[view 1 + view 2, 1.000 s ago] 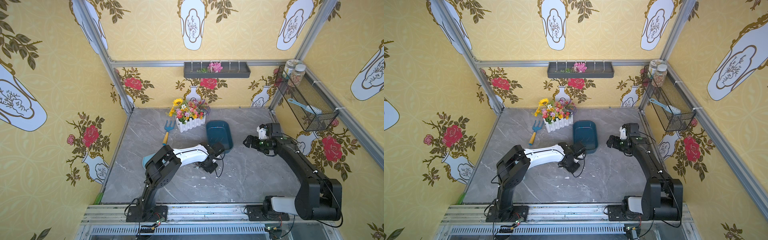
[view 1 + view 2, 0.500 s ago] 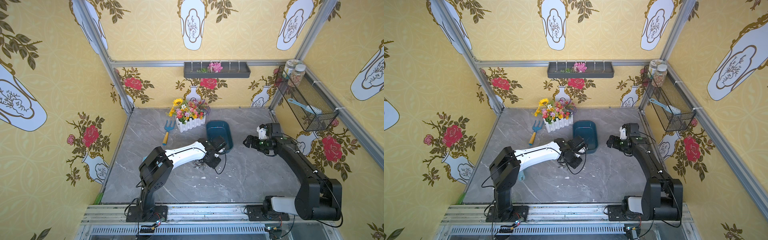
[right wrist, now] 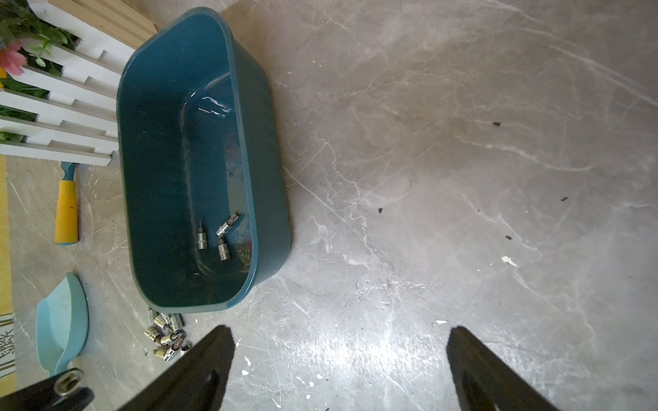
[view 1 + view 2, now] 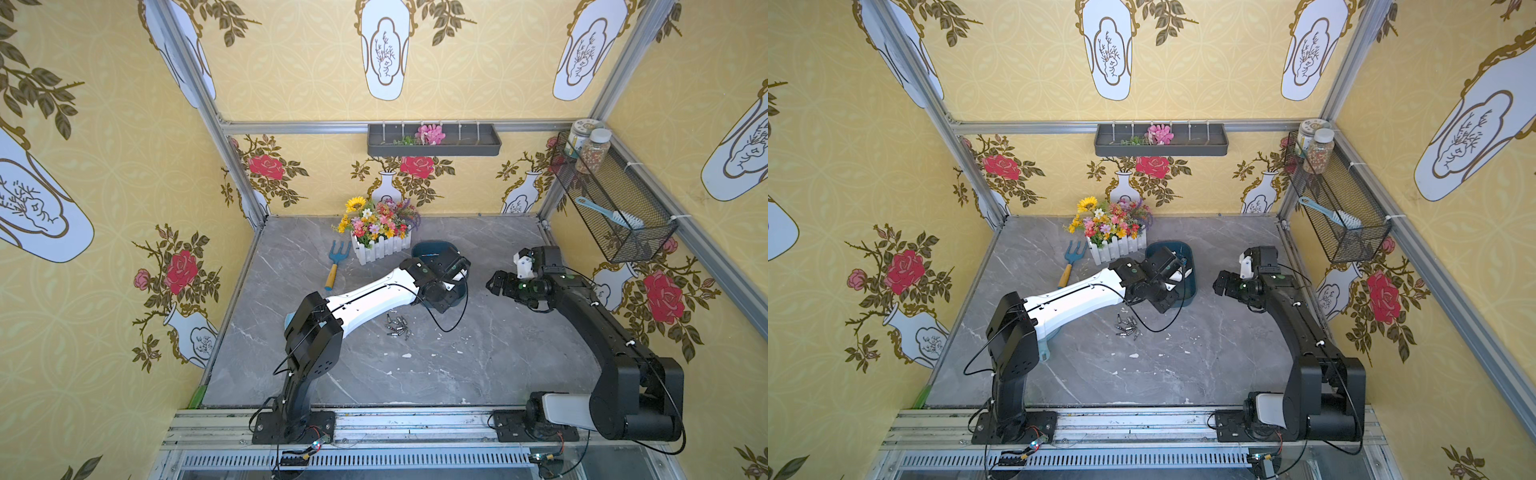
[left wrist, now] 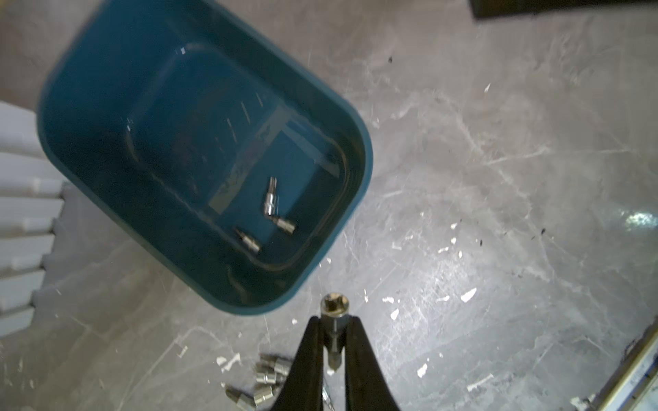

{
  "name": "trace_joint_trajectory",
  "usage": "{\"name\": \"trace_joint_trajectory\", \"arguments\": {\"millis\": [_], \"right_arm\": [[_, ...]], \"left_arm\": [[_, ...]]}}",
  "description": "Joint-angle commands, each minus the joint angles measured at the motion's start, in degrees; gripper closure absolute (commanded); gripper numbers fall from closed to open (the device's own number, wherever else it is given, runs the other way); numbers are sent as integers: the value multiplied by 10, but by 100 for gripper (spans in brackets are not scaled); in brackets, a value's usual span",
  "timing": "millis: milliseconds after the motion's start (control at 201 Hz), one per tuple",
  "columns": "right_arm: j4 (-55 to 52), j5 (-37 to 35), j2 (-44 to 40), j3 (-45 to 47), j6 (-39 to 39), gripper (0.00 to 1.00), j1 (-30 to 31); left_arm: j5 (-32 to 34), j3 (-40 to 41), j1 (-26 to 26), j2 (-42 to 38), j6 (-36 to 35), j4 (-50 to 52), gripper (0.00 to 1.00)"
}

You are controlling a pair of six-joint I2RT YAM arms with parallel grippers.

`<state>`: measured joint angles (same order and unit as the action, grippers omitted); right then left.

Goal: Put the bit on the desktop into the storage box
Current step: Place the screwdriver bit in the storage box.

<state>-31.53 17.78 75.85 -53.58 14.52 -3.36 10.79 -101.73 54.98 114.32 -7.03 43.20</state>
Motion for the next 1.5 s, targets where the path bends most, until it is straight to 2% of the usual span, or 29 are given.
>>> {"name": "trace_joint_trajectory", "arguments": {"millis": [0, 234, 499, 1496], "right_arm": [[10, 2, -3, 0, -6, 3, 0], [10, 4, -2, 1, -6, 3, 0], [10, 4, -1, 1, -6, 3, 0], [11, 6, 0, 2, -7, 3, 0]], "left_arm": [[10, -43, -4, 24, -38, 3, 94], [9, -119, -15, 70, -63, 7, 94], [-6, -147, -36, 98, -67, 5, 96], [-60, -90, -58, 152, -34, -23, 99]]}}
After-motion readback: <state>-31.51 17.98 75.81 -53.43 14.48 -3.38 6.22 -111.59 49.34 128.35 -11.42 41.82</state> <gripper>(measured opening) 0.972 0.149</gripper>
